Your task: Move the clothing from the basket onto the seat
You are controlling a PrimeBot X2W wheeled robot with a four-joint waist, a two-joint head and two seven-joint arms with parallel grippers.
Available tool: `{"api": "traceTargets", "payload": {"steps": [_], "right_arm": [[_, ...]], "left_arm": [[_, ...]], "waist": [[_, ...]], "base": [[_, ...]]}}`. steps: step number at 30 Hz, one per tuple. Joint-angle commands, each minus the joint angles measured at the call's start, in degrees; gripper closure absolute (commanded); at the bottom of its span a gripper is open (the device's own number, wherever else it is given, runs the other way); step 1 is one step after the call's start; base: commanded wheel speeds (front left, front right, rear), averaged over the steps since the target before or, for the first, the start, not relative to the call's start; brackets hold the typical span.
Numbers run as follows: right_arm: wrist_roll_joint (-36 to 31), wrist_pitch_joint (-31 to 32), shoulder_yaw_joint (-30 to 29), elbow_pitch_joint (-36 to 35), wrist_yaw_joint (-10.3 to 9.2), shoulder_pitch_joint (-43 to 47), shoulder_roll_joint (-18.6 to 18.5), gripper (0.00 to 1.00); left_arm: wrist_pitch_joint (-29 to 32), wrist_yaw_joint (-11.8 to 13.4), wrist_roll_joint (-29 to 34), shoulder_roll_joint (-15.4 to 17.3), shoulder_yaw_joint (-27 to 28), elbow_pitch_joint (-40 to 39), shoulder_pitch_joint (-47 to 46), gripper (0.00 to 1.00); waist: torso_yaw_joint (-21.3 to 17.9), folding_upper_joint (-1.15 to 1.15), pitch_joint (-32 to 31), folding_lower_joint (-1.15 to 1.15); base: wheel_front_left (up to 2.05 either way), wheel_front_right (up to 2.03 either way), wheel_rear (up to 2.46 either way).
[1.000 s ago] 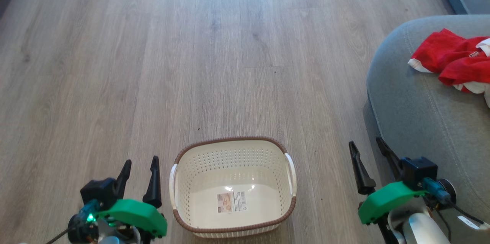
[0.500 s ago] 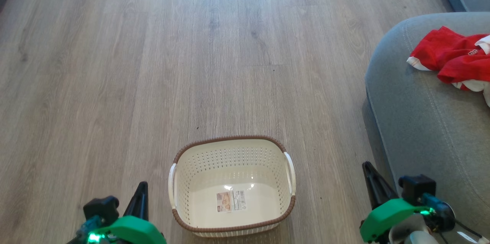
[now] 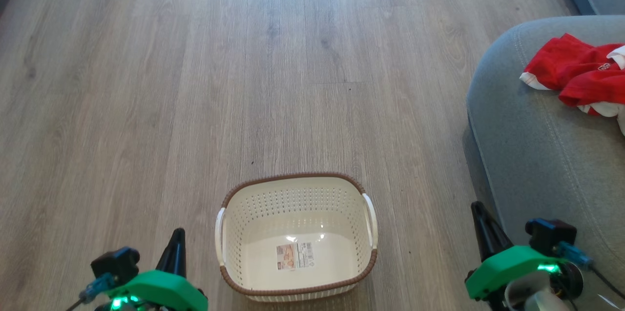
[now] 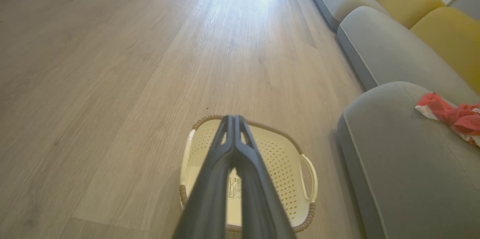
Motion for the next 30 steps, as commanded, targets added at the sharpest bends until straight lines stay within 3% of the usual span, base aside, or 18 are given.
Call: {"api": "traceTargets", "payload": {"steps": [1,30], "right_arm": [[2.1,0.4,-0.4,-2.2,0.0,-2.4,0.1,1.0],[20.7,5.0,-2.6,-4.8,-0.01,-2.8,0.3,1.0]], "left_arm": [[0.4,-0.5,-1.8,0.0,1.2,-2.2,-2.6,1.0],[5.0,-1.9,-18.2,0.0,3.9,-4.1,-3.7,1.0]], "waist": [[0.0,0.0,0.0,0.0],[0.2,0.0,0.1,0.0]], "base": [[0.0,0.0,0.0],[0.0,0.0,0.0]]}}
